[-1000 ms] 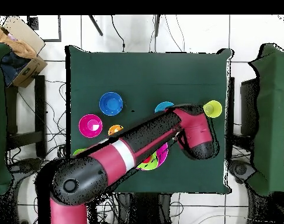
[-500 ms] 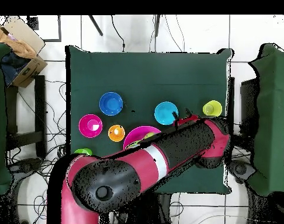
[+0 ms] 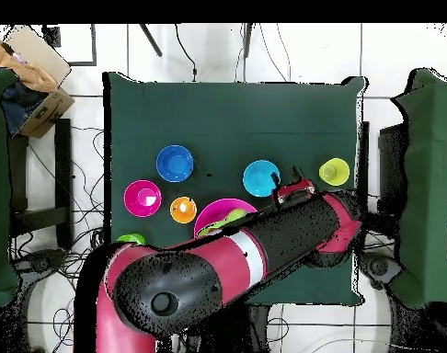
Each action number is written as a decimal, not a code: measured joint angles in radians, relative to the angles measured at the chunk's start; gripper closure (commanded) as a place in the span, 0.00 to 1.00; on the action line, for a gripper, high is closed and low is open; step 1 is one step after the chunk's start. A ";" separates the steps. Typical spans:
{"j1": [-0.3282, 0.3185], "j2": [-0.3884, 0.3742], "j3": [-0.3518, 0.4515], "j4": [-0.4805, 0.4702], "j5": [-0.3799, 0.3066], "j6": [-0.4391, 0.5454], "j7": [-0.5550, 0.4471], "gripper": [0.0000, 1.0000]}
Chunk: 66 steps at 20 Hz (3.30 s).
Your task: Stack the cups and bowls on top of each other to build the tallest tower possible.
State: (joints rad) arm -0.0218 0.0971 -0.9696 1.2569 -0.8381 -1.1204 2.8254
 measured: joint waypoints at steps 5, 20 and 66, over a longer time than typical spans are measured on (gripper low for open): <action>0.000 0.006 0.001 0.016 0.087 -0.007 -0.053 0.00; 0.015 0.067 0.001 0.037 0.213 -0.067 -0.176 0.00; 0.128 0.133 -0.052 0.037 0.162 0.105 -0.176 0.00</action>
State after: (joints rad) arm 0.1062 0.2303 -1.0215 1.2935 -0.6759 -1.0156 2.6498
